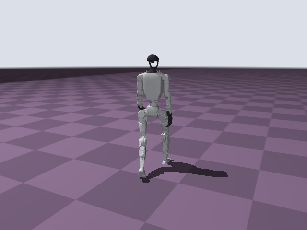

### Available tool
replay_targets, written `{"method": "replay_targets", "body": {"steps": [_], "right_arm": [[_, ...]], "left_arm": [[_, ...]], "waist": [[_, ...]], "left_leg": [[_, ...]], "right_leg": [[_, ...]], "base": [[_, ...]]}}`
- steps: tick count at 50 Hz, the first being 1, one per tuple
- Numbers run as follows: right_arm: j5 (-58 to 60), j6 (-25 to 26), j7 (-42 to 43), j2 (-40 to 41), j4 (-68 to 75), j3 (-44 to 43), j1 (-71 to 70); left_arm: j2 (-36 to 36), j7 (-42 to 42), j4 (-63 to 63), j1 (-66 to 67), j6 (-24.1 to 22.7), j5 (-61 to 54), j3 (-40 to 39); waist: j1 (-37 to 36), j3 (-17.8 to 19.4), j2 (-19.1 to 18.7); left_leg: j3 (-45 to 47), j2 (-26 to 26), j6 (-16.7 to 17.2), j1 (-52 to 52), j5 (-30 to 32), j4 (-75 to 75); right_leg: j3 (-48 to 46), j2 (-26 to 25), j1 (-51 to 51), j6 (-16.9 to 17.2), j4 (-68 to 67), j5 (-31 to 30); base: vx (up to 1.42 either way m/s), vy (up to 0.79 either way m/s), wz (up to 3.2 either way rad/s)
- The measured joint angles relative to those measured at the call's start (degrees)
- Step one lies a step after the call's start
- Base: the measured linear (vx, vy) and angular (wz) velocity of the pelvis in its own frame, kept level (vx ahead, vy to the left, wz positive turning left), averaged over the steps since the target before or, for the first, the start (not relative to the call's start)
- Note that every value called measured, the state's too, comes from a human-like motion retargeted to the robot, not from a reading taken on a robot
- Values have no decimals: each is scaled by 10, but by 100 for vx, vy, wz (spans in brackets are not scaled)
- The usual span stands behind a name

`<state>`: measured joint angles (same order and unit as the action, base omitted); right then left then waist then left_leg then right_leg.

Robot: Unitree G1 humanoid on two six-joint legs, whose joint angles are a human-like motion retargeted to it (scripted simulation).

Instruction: Walk run

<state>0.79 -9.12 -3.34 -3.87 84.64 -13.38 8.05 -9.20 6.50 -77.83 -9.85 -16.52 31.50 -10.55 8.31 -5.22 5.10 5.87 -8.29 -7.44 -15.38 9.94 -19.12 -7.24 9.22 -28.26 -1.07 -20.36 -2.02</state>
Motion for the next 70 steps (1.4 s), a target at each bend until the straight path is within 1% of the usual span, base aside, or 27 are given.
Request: {"method": "replay_targets", "body": {"steps": [3, 5, 8, 11, 15, 18, 21, 23, 25, 28, 32, 33, 35, 36, 40, 42, 45, 50, 52, 53, 55, 57, 60, 63, 65, 68, 70], "right_arm": [[-17, -6, 13, -1, -8, 21, -23], [-24, -5, 22, -3, -10, 36, -46], [-18, -2, 38, -2, -21, 44, -85], [-26, -5, 40, -7, -43, 57, -121], [-35, -5, 32, -15, -80, 69, -164], [-26, -1, 28, -21, -106, 68, -188], [-21, -1, 25, -27, -122, 71, -202], [-21, -2, 22, -27, -124, 76, -204], [-17, -5, 13, -26, -115, 80, -201], [13, 2, -11, -28, -92, 79, -174], [75, 11, -20, -29, -77, 75, -121], [87, 14, -18, -32, -76, 73, -108], [99, 20, -10, -35, -75, 69, -88], [101, 21, -6, -33, -73, 62, -80], [77, 20, -13, -25, -52, 31, -56], [57, 23, -31, -22, -40, 17, -45], [36, 22, -42, -19, -31, 10, -25], [34, 21, -39, -11, -27, 5, -3], [30, 26, -43, -7, -27, 0, 4], [25, 30, -44, -5, -26, -3, 6], [14, 37, -43, -3, -25, -8, 1], [7, 37, -42, -2, -25, -7, -5], [2, 39, -37, -1, -24, -1, -12], [4, 31, -25, 1, -45, 11, -23], [-1, 24, -20, 1, -59, 24, -35], [0, 29, -8, 1, -74, 37, -72], [3, 33, -2, -1, -85, 48, -102]], "left_arm": [[24, -37, -26, 45, 13, 19, -19], [30, -59, -53, 66, 25, 18, -25], [41, -81, -79, 96, 38, 25, -42], [48, -92, -98, 127, 47, 31, -55], [48, -97, -121, 160, 61, 34, -65], [50, -98, -131, 174, 70, 37, -75], [54, -93, -136, 179, 73, 38, -82], [52, -86, -138, 178, 75, 35, -86], [47, -78, -140, 171, 80, 27, -82], [45, -73, -134, 164, 83, 25, -75], [47, -70, -121, 136, 78, 13, -58], [46, -69, -121, 125, 75, 4, -46], [39, -64, -120, 94, 72, -10, -30], [33, -64, -121, 75, 71, -12, -26], [3, -62, -111, -6, 69, -13, 0], [-14, -49, -86, -39, 56, -15, 8], [-37, -35, -42, -83, 36, -29, 10], [-57, -28, 41, -138, 38, -55, -1], [-60, -31, 69, -147, 33, -54, 1], [-60, -32, 81, -147, 30, -54, 3], [-55, -36, 98, -144, 27, -56, 4], [-47, -35, 100, -127, 25, -57, 3], [-28, -31, 84, -72, 27, -45, 5], [-9, -42, 45, -21, 34, -6, 4], [-5, -54, 12, 10, 41, 24, 11], [5, -78, -35, 51, 54, 55, 8], [14, -83, -62, 80, 63, 65, -8]], "waist": [[-25, 13, 37], [-30, 20, 57], [-53, 29, 60], [-72, 38, 55], [-100, 52, 30], [-131, 67, 5], [-154, 75, -4], [-157, 75, -6], [-151, 68, -9], [-174, 56, -14], [-175, 44, -45], [-172, 42, -58], [-168, 39, -79], [-161, 36, -82], [-115, 34, -81], [-87, 31, -76], [-46, 30, -62], [10, 38, -25], [12, 36, -21], [11, 34, -19], [3, 27, -19], [10, 18, -17], [26, 13, -11], [-4, 8, 26], [-17, 14, 53], [-39, 24, 80], [-52, 33, 82]], "left_leg": [[88, -7, -51, 52, 61, -175], [132, 19, -63, 99, -1, -280], [140, 40, -37, 194, -54, -339], [137, 39, -11, 275, -95, -296], [126, 47, 30, 345, -108, -127], [57, 46, 74, 371, -105, 26], [6, 44, 95, 391, -105, 122], [0, 41, 91, 401, -108, 134], [-8, 35, 64, 404, -113, 102], [22, 53, 51, 395, -96, 44], [15, 86, 30, 343, -130, 11], [14, 93, 27, 323, -140, 16], [19, 110, 31, 291, -159, 26], [21, 111, 34, 276, -161, 39], [40, 98, 38, 222, -163, 94], [39, 84, 39, 198, -169, 114], [35, 57, 37, 158, -182, 139], [6, 7, 26, 75, -220, 164], [0, 3, 23, 49, -234, 162], [-9, 0, 24, 39, -240, 155], [-26, -7, 33, 32, -238, 139], [-25, -10, 46, 20, -201, 117], [9, 1, 54, 3, -67, 50], [79, -21, 22, 32, 68, -75], [103, -25, 9, 66, 62, -184], [157, 18, -28, 147, -39, -314], [150, 21, -18, 200, -76, -325]], "right_leg": [[22, 15, 70, -19, 17, 41], [13, 27, 109, -25, 25, 63], [-4, 12, 164, -33, 59, 76], [-21, -15, 214, -45, 98, 87], [-37, -70, 283, -57, 145, 108], [-30, -114, 339, -61, 167, 128], [-22, -128, 386, -57, 173, 147], [-17, -130, 410, -47, 166, 153], [-22, -132, 426, -31, 150, 146], [-10, -129, 443, -9, 95, 71], [-58, -104, 402, -15, -82, -113], [-84, -96, 382, -34, -143, -137], [-114, -75, 329, -64, -255, -111], [-106, -73, 289, -61, -298, -86], [-74, -83, 139, -6, -367, -30], [-73, -81, 84, 13, -325, -9], [-90, -57, 29, 16, -196, 19], [-52, -53, -8, 62, 86, 60], [-56, -55, -19, 72, 131, 66], [-64, -55, -22, 69, 131, 64], [-50, -65, -34, 17, 92, 70], [-59, -56, -32, -3, 67, 32], [-49, -31, 0, 10, 24, 6], [-10, -18, 63, -21, 39, 21], [-7, 0, 101, -29, 44, 35], [-11, 11, 153, -25, 61, 52], [-21, -1, 189, -26, 84, 55]], "base": [[98, -15, -39], [71, -19, 18], [81, -16, 9], [72, -12, 7], [73, -12, -9], [83, -6, -41], [86, 0, -41], [96, 2, -16], [107, 5, 7], [113, 12, -58], [84, 12, -45], [94, 16, -29], [81, 14, -45], [59, 9, -32], [59, 3, 37], [86, -2, 73], [77, -5, 71], [81, -12, 77], [93, -18, 22], [101, -22, 5], [86, -17, -7], [77, -14, 14], [110, -18, 28], [103, -17, -45], [96, -21, -6], [82, -18, 5], [51, -10, -20]]}}
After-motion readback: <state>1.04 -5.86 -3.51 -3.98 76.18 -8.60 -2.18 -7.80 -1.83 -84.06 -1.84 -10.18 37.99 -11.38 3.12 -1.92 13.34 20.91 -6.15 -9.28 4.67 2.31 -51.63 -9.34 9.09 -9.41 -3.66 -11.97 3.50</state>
